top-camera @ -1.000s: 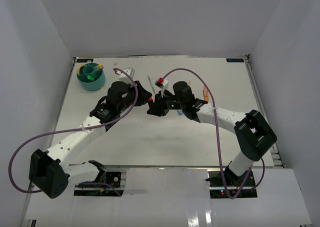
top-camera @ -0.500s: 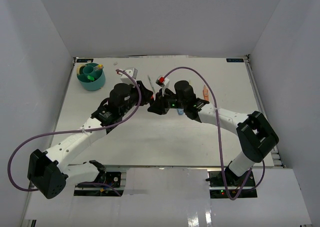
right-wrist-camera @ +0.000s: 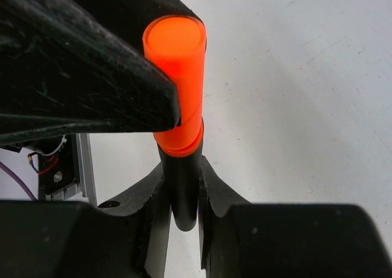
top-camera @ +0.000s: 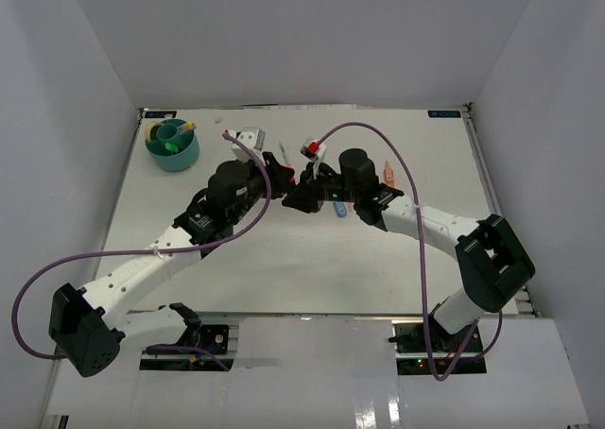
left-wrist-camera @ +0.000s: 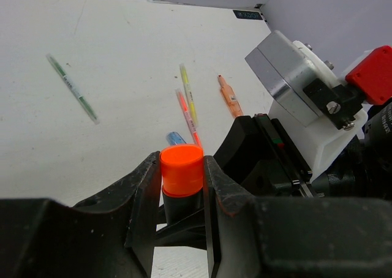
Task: Sort the stationery into containers
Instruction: Close the pen cap on the pen.
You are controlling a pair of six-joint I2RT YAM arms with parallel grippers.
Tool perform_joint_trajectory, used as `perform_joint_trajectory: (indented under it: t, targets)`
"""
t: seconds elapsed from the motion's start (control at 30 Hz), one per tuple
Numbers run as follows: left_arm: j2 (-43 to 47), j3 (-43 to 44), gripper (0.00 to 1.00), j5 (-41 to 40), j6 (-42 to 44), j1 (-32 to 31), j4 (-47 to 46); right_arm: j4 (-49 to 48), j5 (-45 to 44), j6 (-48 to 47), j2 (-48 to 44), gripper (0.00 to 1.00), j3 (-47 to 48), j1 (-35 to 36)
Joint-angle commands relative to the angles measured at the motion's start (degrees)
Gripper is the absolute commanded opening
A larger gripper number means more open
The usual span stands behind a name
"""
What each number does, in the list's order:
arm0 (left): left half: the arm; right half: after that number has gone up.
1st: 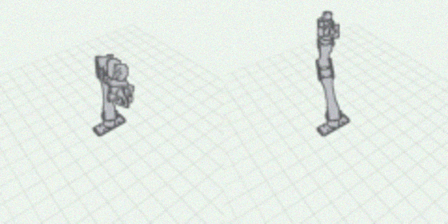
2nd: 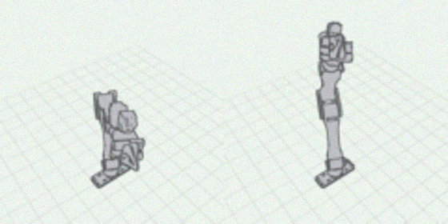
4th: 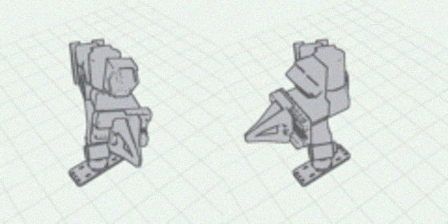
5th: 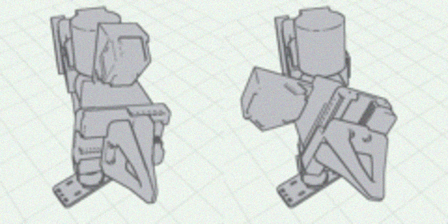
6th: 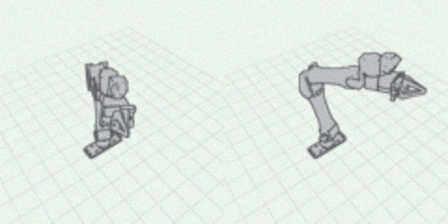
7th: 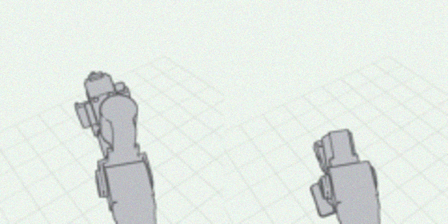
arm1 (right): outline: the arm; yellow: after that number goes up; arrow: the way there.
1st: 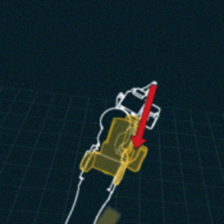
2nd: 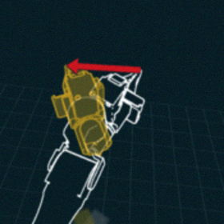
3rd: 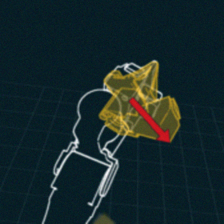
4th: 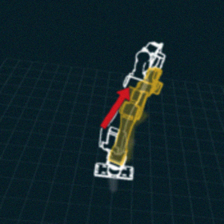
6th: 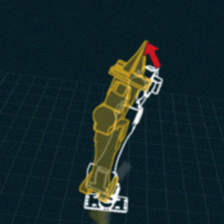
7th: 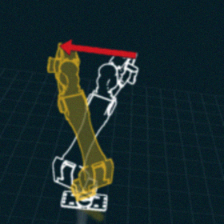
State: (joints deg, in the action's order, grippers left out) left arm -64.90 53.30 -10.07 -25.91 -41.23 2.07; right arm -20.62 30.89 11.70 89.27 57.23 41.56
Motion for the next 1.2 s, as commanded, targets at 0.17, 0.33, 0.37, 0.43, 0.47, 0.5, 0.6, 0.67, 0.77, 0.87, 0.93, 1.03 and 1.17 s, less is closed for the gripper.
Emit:
perform_joint_trajectory:
  t: [0.17, 0.33, 0.37, 0.43, 0.47, 0.5, 0.6, 0.67, 0.77, 0.87, 0.93, 1.03, 1.17]
  targets:
    - [-2.0, 0.7, 0.20, 6.9, 5.7, -3.1, 11.5, -13.0, 5.0, -3.2, -4.4, 0.08, 3.2, -2.1]
    - [-2.4, 2.2, 0.20, 5.4, 6.8, -3.1, 13.6, -11.9, 6.1, -4.0, -4.4, 0.08, 3.4, -2.5]
    - [-2.3, 2.3, 0.20, 5.1, 7.0, -3.1, 13.8, -11.9, 6.1, -4.1, -4.3, 0.08, 3.3, -2.5]
    - [-2.4, 2.6, 0.20, 5.1, 7.0, -3.2, 14.1, -12.0, 6.3, -4.0, -4.3, 0.08, 3.1, -2.8]
    - [-2.8, 2.6, 0.20, 5.2, 7.0, -3.2, 14.3, -12.1, 6.5, -4.0, -4.3, 0.08, 3.2, -2.8]
    - [-3.0, 2.6, 0.19, 5.2, 6.9, -3.5, 14.6, -12.0, 6.5, -4.0, -4.3, 0.08, 3.4, -2.9]
    - [-3.7, 2.3, 0.18, 5.8, 5.4, -3.8, 14.9, -12.1, 6.8, -4.1, -4.2, 0.08, 4.1, -3.0]
    - [-3.9, 2.0, 0.16, 5.9, 4.0, -3.9, 14.8, -12.0, 6.9, -4.1, -4.2, 0.08, 4.6, -3.0]
    - [-4.2, 1.4, 0.13, 6.2, 1.1, -4.2, 14.6, -12.3, 6.9, -4.1, -4.3, 0.08, 5.3, -3.3]
    - [-5.1, 0.7, 0.11, 6.0, -0.4, -4.6, 14.8, -12.4, 7.0, -4.2, -4.5, 0.08, 6.2, -3.4]
    - [-5.4, 0.3, 0.09, 6.4, -1.7, -4.9, 14.6, -12.6, 7.0, -4.4, -4.7, 0.08, 6.8, -3.6]
    - [-5.7, -0.3, 0.08, 6.3, -2.7, -5.4, 14.6, -12.9, 6.7, -4.4, -4.8, 0.08, 7.6, -3.8]
    - [-5.9, -0.7, 0.06, 5.6, -1.6, -5.7, 14.8, -12.9, 6.9, -4.4, -4.6, 0.08, 9.3, -4.2]
